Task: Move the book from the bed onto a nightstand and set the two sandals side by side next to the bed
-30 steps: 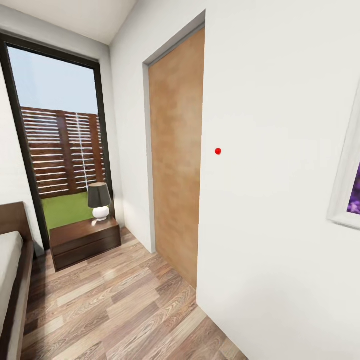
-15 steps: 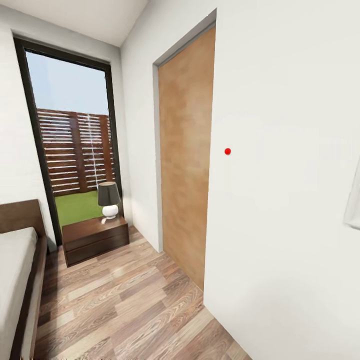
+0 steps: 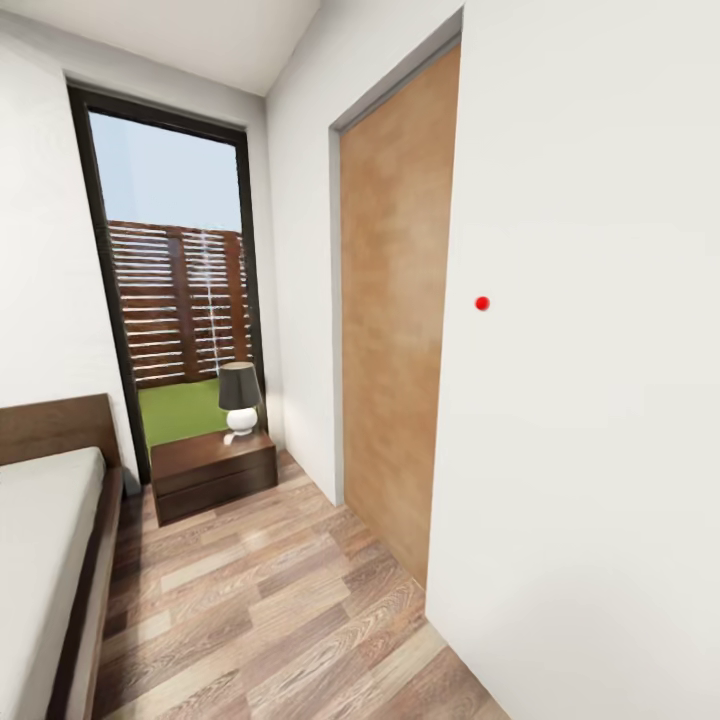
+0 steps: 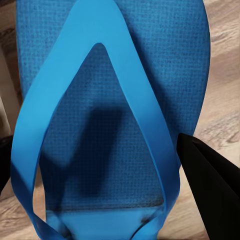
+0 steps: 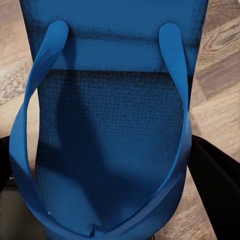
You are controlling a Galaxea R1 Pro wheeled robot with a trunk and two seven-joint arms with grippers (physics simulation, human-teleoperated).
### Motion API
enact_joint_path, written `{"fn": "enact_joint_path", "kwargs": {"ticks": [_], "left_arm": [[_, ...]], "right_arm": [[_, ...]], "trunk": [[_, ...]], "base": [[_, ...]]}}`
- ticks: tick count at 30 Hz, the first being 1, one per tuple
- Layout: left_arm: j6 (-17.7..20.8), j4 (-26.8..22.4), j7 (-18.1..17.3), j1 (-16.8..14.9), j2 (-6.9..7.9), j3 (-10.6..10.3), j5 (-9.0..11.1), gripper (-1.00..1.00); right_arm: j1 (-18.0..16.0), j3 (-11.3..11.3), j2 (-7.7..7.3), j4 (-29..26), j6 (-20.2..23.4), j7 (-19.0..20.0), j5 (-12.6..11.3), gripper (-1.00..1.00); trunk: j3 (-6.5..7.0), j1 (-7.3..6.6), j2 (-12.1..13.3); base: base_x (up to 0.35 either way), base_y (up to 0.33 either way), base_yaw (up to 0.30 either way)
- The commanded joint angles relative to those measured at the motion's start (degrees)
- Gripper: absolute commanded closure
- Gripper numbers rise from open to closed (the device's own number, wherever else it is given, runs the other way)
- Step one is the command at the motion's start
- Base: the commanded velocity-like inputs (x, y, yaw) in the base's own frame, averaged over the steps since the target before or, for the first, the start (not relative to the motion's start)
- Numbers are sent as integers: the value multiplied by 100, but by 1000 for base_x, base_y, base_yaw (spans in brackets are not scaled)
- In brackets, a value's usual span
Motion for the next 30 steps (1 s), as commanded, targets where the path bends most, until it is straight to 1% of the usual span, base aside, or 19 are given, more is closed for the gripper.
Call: {"fn": "enact_joint_path", "kwargs": {"ticks": [1,19,24,30], "left_arm": [[-19,4,-7,-2,-1,14,31,100],[-10,4,-7,-3,-39,16,29,100],[-13,4,-7,-2,-43,15,29,100],[-12,4,-7,2,-44,17,29,100]], "right_arm": [[1,46,2,-13,41,-24,7,100],[7,45,16,-14,40,-24,7,100],[8,50,22,-14,40,-24,7,100],[9,53,32,-8,40,-24,7,100]], "trunk": [[-8,4,-6],[-8,4,-6],[-8,4,-6],[-8,4,-6]], "base": [[236,0,18],[309,-57,5],[335,-7,140],[336,-2,243]]}}
